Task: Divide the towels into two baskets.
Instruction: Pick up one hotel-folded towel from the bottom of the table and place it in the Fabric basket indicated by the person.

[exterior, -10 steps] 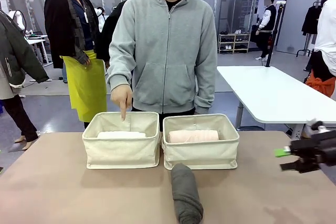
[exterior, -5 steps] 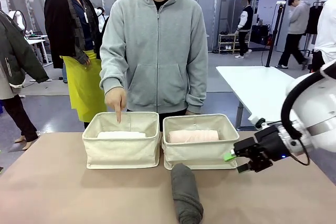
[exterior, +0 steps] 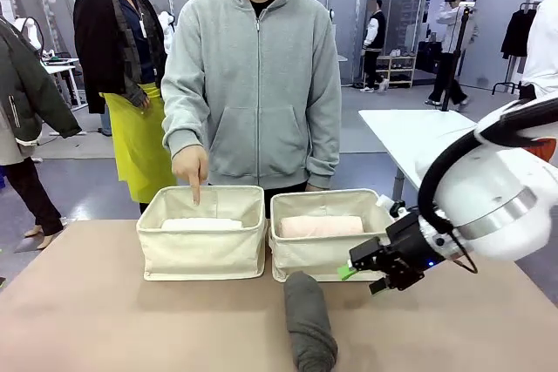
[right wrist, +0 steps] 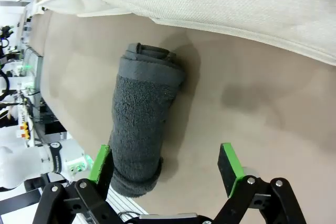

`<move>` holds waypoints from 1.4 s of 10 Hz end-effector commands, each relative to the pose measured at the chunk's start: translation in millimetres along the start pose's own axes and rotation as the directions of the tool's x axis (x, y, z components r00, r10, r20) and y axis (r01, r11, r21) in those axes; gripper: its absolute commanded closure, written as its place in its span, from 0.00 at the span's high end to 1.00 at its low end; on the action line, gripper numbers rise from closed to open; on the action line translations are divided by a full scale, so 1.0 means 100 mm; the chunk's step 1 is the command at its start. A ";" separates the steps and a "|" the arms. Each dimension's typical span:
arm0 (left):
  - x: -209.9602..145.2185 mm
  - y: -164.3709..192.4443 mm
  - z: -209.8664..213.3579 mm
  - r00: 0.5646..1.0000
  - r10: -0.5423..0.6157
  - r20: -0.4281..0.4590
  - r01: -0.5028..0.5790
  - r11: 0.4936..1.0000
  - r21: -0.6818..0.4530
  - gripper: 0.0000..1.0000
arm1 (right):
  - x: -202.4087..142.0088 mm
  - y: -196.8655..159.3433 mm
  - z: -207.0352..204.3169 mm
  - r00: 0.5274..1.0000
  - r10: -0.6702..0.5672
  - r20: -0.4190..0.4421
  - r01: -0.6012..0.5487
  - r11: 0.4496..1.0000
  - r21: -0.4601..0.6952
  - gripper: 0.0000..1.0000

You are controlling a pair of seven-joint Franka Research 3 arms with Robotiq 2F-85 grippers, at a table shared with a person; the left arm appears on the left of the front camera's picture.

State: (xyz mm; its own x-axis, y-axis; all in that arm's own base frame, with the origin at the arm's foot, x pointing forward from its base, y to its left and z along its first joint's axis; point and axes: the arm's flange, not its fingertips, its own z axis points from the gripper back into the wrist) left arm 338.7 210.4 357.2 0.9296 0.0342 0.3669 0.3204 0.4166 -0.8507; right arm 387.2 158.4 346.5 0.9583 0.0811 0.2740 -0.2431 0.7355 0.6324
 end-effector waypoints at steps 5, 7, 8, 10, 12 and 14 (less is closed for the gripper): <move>-0.01 -0.03 0.03 1.000 -0.003 0.013 0.003 1.000 -0.002 1.00 | 0.00 0.41 -0.64 0.997 -0.011 -0.078 0.001 0.992 -0.126 1.00; -0.01 -0.03 0.03 1.000 -0.003 0.013 0.003 1.000 -0.002 1.00 | -0.03 0.50 -0.78 0.995 -0.001 -0.095 -0.013 0.991 -0.137 1.00; -0.01 -0.03 0.03 1.000 -0.003 0.013 0.003 1.000 -0.002 1.00 | -0.03 0.54 -0.83 0.995 0.004 -0.099 -0.018 0.991 -0.134 1.00; -0.01 -0.03 0.03 1.000 -0.003 0.013 0.003 1.000 -0.002 1.00 | -0.05 0.61 -0.95 0.992 0.013 -0.125 -0.029 0.991 -0.129 1.00; -0.01 -0.03 0.03 1.000 -0.003 0.013 0.003 1.000 -0.002 1.00 | -0.10 0.65 -1.09 0.986 0.023 -0.163 -0.045 0.990 -0.135 1.00; -0.01 -0.03 0.03 1.000 -0.003 0.013 0.003 1.000 -0.002 1.00 | -0.11 0.66 -1.14 0.982 0.028 -0.186 -0.052 0.991 -0.127 1.00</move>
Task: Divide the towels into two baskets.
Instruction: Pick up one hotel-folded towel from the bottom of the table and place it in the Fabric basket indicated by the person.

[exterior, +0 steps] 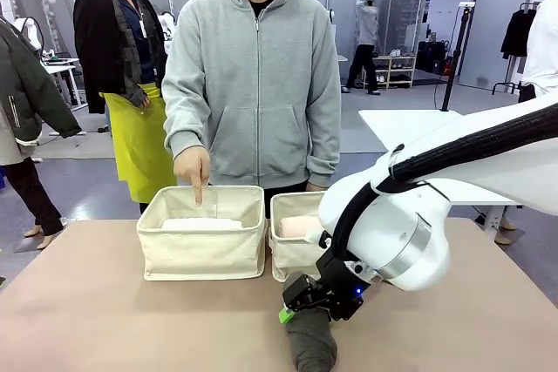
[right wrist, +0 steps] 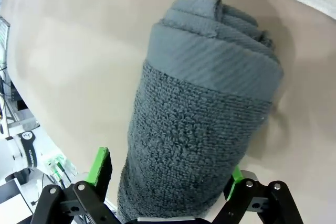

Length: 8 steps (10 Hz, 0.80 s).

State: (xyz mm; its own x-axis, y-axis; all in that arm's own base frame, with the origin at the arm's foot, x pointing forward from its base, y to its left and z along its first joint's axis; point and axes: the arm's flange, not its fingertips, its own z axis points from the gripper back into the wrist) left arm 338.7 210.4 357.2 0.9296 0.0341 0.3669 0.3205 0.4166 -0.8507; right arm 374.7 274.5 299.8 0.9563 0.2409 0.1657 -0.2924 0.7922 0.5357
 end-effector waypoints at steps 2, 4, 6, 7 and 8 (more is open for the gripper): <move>-0.01 -0.03 0.03 1.000 -0.003 0.013 0.003 1.000 -0.002 1.00 | 0.05 0.08 0.02 1.000 0.010 -0.007 -0.010 1.000 -0.017 0.81; -0.01 -0.03 0.03 1.000 -0.003 0.013 0.003 1.000 -0.002 1.00 | 0.04 0.08 0.02 1.000 0.012 -0.016 -0.012 1.000 -0.019 0.62; -0.01 -0.03 0.03 1.000 -0.003 0.013 0.003 1.000 -0.002 1.00 | 0.05 0.07 0.06 1.000 0.010 -0.013 -0.010 1.000 -0.016 0.42; -0.01 -0.03 0.03 1.000 -0.003 0.013 0.003 1.000 -0.002 1.00 | 0.05 0.08 0.11 1.000 0.000 -0.015 0.000 1.000 -0.029 0.34; -0.01 -0.03 0.03 1.000 -0.003 0.013 0.003 1.000 -0.002 1.00 | 0.02 0.17 0.22 0.999 0.033 -0.032 -0.035 0.998 -0.050 0.34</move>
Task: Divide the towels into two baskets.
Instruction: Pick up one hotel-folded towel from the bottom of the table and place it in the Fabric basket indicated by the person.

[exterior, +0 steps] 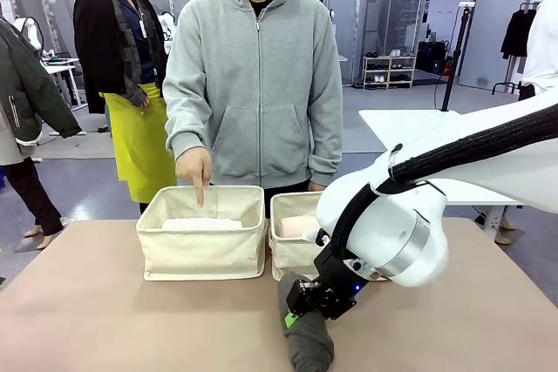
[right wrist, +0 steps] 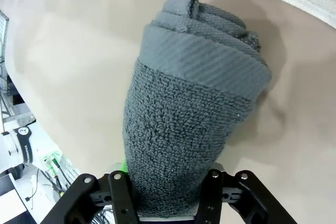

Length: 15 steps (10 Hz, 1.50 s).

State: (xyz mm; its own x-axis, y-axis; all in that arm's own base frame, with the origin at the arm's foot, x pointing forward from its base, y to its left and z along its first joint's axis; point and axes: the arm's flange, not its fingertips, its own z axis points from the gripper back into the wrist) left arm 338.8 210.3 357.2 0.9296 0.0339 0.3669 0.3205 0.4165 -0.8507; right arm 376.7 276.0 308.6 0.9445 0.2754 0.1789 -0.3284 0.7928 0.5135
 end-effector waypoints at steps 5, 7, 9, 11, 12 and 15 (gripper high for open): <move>-0.01 -0.03 0.03 1.000 -0.003 0.014 0.003 1.000 -0.001 1.00 | 0.08 0.66 0.94 0.934 0.303 -0.188 -0.337 0.922 -0.192 0.34; -0.01 -0.03 0.03 1.000 -0.003 0.014 0.003 1.000 -0.001 1.00 | 0.07 0.78 1.07 0.800 0.531 -0.280 -0.591 0.776 -0.219 0.34; -0.01 -0.03 0.03 1.000 -0.003 0.014 0.003 1.000 -0.001 1.00 | -0.02 0.89 1.14 0.412 0.787 -0.458 -0.905 0.410 -0.111 0.34; -0.01 -0.03 0.03 1.000 -0.003 0.014 0.003 1.000 -0.001 1.00 | -0.08 0.94 1.14 0.310 0.815 -0.489 -0.950 0.283 -0.131 0.34; -0.01 -0.03 0.03 1.000 -0.003 0.014 0.003 1.000 -0.001 1.00 | -0.14 0.97 1.12 0.271 0.825 -0.496 -0.962 0.244 -0.120 0.34; -0.01 -0.03 0.03 1.000 -0.003 0.014 0.003 1.000 -0.001 1.00 | -0.07 1.03 1.09 0.320 0.785 -0.530 -0.942 0.321 -0.094 0.34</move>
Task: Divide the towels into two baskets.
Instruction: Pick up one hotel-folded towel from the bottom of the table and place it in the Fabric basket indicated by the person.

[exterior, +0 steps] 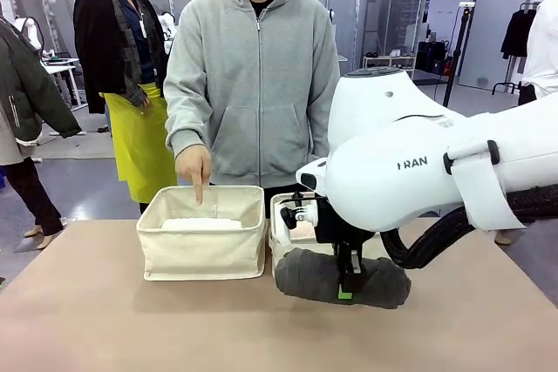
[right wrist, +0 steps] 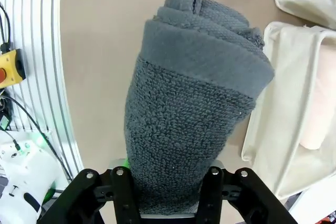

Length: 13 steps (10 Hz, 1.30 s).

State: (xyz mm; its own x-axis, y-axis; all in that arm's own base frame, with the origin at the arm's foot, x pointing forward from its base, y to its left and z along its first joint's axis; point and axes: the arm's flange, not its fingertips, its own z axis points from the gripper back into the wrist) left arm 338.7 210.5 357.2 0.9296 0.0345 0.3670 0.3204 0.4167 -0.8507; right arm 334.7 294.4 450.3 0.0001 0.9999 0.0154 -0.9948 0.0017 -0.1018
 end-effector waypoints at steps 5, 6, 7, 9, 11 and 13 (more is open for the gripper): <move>0.00 -0.03 0.02 1.000 -0.003 0.013 0.003 1.000 -0.002 1.00 | -0.04 -0.03 -0.03 1.000 -0.021 -0.005 0.021 1.000 0.014 0.42; 0.00 -0.03 0.02 1.000 -0.003 0.013 0.003 1.000 -0.002 1.00 | 0.20 -0.20 0.14 0.999 0.025 -0.047 -0.028 0.998 -0.059 0.42; 0.00 -0.03 0.02 1.000 -0.003 0.013 0.003 1.000 -0.002 1.00 | 0.39 -0.35 0.34 0.997 0.060 -0.054 -0.065 0.994 -0.090 0.42; 0.00 -0.03 0.02 1.000 -0.003 0.013 0.003 1.000 -0.002 1.00 | 0.84 -0.68 0.58 0.991 0.113 -0.077 -0.121 0.987 -0.105 0.42; 0.00 -0.03 0.02 1.000 -0.003 0.013 0.003 1.000 -0.002 1.00 | 1.45 -1.04 0.67 0.989 0.138 -0.056 -0.144 0.981 -0.127 0.42; 0.00 -0.03 0.02 1.000 -0.003 0.013 0.003 1.000 -0.002 1.00 | 1.96 -1.36 0.63 0.988 0.132 -0.074 -0.143 0.974 -0.173 0.42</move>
State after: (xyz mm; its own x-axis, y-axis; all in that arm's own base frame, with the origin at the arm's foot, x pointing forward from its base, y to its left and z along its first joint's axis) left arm 338.7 210.4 357.2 0.9296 0.0342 0.3671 0.3206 0.4167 -0.8507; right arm 447.1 456.1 522.3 -0.1578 0.9868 -0.0363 -0.9524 -0.1618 -0.2585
